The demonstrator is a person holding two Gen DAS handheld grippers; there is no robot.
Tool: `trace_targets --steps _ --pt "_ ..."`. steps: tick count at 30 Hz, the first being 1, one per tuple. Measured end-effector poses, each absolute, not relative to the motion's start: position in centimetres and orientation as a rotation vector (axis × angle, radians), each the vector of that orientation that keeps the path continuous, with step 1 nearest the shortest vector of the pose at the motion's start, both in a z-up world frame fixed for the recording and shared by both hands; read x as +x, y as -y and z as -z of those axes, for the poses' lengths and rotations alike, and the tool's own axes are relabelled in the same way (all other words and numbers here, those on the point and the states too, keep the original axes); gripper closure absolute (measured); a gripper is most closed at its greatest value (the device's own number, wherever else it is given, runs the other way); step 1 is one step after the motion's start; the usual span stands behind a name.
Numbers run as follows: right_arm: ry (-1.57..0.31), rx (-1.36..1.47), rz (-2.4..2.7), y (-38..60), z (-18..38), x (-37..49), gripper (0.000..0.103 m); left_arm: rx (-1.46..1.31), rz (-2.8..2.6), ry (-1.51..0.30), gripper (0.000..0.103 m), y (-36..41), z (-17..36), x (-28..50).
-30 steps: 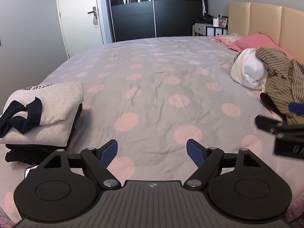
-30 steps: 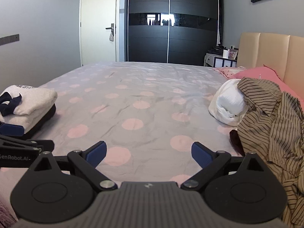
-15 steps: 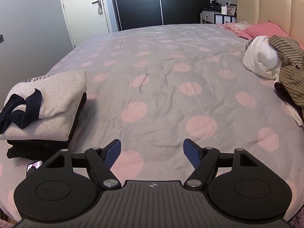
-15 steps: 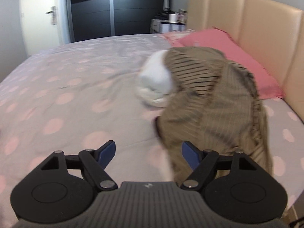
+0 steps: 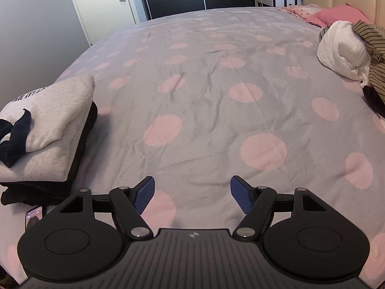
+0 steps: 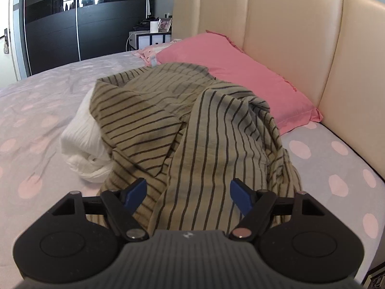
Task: Fold clothes
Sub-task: 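Reach the right gripper into the striped shirt and close on fabric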
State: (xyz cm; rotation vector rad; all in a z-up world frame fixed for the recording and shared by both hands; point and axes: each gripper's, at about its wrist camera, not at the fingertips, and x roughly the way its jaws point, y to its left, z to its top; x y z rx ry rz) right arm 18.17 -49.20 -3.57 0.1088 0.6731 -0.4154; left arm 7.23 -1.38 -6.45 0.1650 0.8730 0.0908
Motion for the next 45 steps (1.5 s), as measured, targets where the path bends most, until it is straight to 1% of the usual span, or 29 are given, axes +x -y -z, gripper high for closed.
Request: trace_targets --steps 1,2,3,4,6,9,15,20,25,29,30,31,36,38,39,40,42,44,45 --pt "-0.682 0.13 0.418 49.6 3.8 18.4 0.069 0.165 -0.089 -0.875 0.034 1.5 6.5 7.5" --pt "-0.693 0.156 0.424 50.1 4.0 18.5 0.083 0.167 -0.089 -0.876 0.034 1.5 6.5 7.6" --pt "-0.696 0.18 0.426 50.4 4.1 18.5 0.094 0.169 -0.088 -0.877 0.034 1.6 6.5 7.8" --pt "-0.693 0.202 0.425 50.6 4.1 18.2 0.098 0.171 -0.087 -0.877 0.034 1.7 6.5 7.8" --pt "-0.681 0.188 0.414 50.4 3.8 17.8 0.102 0.174 -0.084 -0.868 0.035 1.7 6.3 7.7" --pt "-0.642 0.163 0.389 49.7 3.1 16.8 0.102 0.177 -0.079 -0.855 0.035 1.9 6.0 7.4" --pt "-0.632 0.164 0.236 46.0 1.1 13.6 0.102 0.184 -0.07 -0.83 0.035 2.2 5.4 6.9" --pt "-0.611 0.19 0.017 40.7 -0.6 10.5 0.102 0.168 -0.064 -0.805 0.036 1.9 4.6 6.1" --pt "-0.623 0.159 -0.279 30.6 -1.7 6.9 0.103 0.156 -0.07 -0.765 0.036 1.3 3.6 5.1" --pt "-0.596 0.119 -0.316 27.6 -2.3 6.5 0.103 0.145 -0.076 -0.754 0.036 0.5 3.1 4.1" --pt "-0.582 0.105 -0.289 27.7 -2.4 6.7 0.101 0.143 -0.076 -0.754 0.036 0.4 3.1 3.9" --pt "-0.577 0.106 -0.255 28.2 -2.3 6.9 0.098 0.142 -0.079 -0.755 0.036 0.2 3.1 3.8" --pt "-0.596 0.169 -0.07 32.1 -0.7 8.0 0.096 0.135 -0.095 -0.765 0.036 -0.2 3.3 3.8" --pt "-0.579 0.16 0.022 34.1 -0.2 8.5 0.079 0.13 -0.092 -0.774 0.036 -0.3 3.5 3.9" --pt "-0.568 0.154 0.069 35.2 0.0 8.8 0.062 0.131 -0.089 -0.779 0.036 -0.3 3.6 4.0" --pt "-0.555 0.144 0.117 36.2 0.2 9.1 0.054 0.132 -0.087 -0.784 0.036 -0.2 3.7 4.1" --pt "-0.531 0.097 0.208 37.9 0.7 9.8 0.053 0.133 -0.084 -0.794 0.036 -0.2 4.0 4.3" --pt "-0.518 0.027 0.306 39.5 1.4 10.5 0.04 0.133 -0.081 -0.803 0.036 -0.1 4.3 4.6" --pt "-0.516 -0.001 0.345 40.3 1.8 10.8 0.026 0.132 -0.08 -0.808 0.036 -0.1 4.4 4.7"
